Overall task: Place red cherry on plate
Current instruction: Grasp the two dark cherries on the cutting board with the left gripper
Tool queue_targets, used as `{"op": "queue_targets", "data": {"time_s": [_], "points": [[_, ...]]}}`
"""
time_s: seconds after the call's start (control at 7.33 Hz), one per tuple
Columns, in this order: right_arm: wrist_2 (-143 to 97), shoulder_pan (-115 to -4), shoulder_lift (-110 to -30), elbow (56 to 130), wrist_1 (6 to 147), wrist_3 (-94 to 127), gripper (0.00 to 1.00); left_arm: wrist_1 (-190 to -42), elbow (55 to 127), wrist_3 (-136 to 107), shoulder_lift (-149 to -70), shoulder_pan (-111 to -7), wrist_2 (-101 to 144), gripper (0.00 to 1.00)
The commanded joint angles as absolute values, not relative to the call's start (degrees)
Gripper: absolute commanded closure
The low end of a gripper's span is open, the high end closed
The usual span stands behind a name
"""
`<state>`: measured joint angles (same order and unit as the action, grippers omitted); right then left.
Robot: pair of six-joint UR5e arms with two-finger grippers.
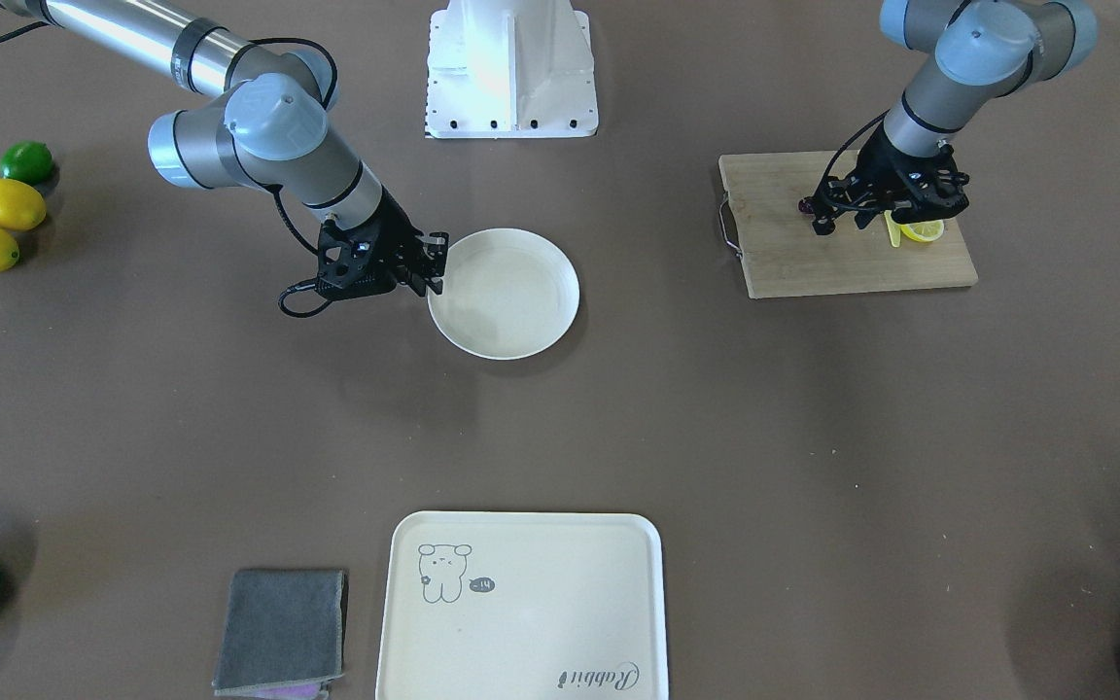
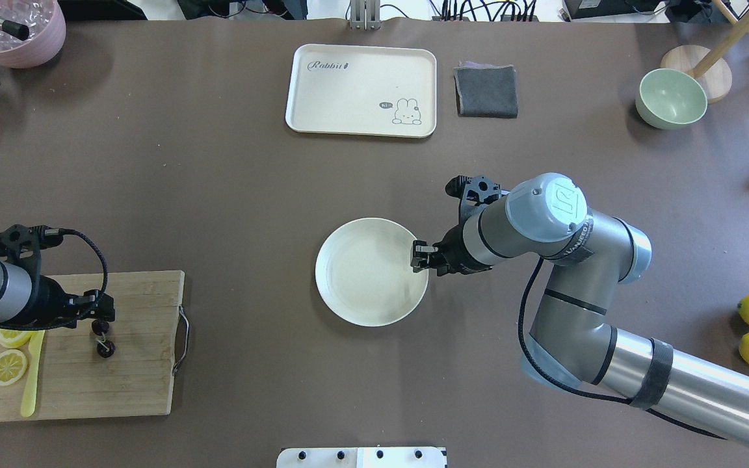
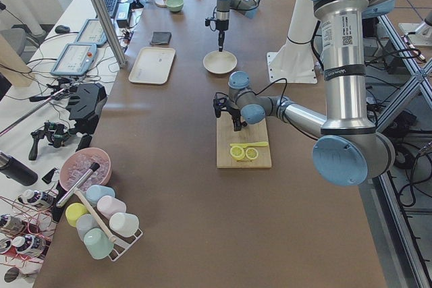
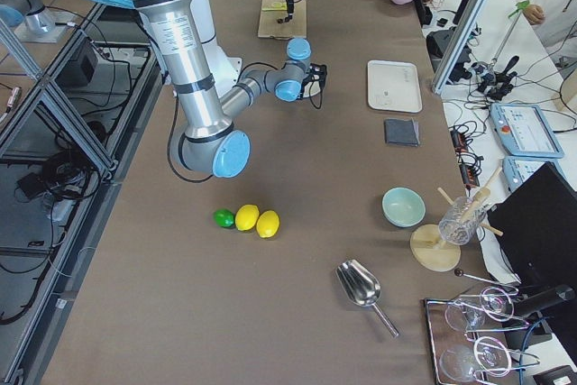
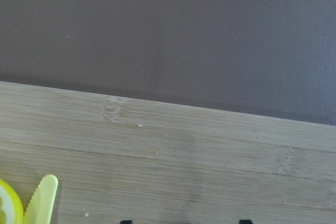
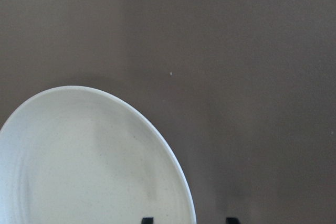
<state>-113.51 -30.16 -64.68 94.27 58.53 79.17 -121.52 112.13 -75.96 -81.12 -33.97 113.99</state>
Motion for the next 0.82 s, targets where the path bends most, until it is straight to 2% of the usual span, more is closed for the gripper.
{"op": "queue_targets", "data": {"time_s": [0.0,0.14,0.41,0.68], "points": [[-113.55,-31.11,-64.86,94.31,58.54,79.01,0.00,-121.55,112.06,-75.94,-81.21,-32.53,113.47,0.34],[-113.55,-31.20,-64.95,94.31,58.54,79.19,0.00,-121.47,112.06,-75.94,-81.12,-32.00,112.68,0.37],[-113.55,-31.38,-65.21,94.31,58.54,79.45,0.00,-121.64,111.89,-76.03,-80.95,-31.73,111.97,0.56],[-113.64,-31.46,-65.91,94.66,58.36,79.45,0.00,-121.64,111.88,-76.03,-81.04,-31.73,111.89,0.84]]}}
